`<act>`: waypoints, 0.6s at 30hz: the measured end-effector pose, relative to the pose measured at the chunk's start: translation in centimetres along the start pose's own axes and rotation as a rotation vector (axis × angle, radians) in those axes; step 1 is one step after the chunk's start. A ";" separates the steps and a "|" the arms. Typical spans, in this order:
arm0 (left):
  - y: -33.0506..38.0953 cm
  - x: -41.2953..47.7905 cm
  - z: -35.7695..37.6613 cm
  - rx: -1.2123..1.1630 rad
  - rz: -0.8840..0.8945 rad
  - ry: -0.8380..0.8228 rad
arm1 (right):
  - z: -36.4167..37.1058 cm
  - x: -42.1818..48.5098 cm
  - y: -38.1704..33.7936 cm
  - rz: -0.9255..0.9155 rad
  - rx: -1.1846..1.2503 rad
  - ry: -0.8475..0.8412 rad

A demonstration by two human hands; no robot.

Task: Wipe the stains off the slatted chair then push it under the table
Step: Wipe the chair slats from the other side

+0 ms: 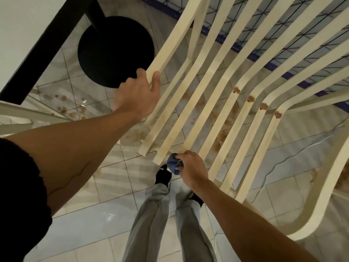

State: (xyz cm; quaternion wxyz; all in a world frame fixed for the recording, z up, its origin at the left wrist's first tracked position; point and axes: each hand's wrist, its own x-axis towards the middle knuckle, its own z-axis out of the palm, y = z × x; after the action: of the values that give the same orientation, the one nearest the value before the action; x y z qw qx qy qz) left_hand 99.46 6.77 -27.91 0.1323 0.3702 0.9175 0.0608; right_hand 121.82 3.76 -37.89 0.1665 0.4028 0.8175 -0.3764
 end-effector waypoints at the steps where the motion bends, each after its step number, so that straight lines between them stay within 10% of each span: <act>1: -0.1 0.0 0.1 -0.002 0.000 0.001 | -0.5 0.3 0.0 0.003 0.003 -0.020; 18: -0.1 0.0 -0.1 -0.003 -0.014 -0.026 | 3.5 0.5 -4.0 -0.025 0.173 0.060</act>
State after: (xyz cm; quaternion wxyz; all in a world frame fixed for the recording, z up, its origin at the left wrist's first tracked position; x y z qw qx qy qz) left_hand 99.42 6.70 -27.83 0.1448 0.3646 0.9181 0.0564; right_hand 118.23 -0.16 -38.61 0.1017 0.4168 0.7914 -0.4354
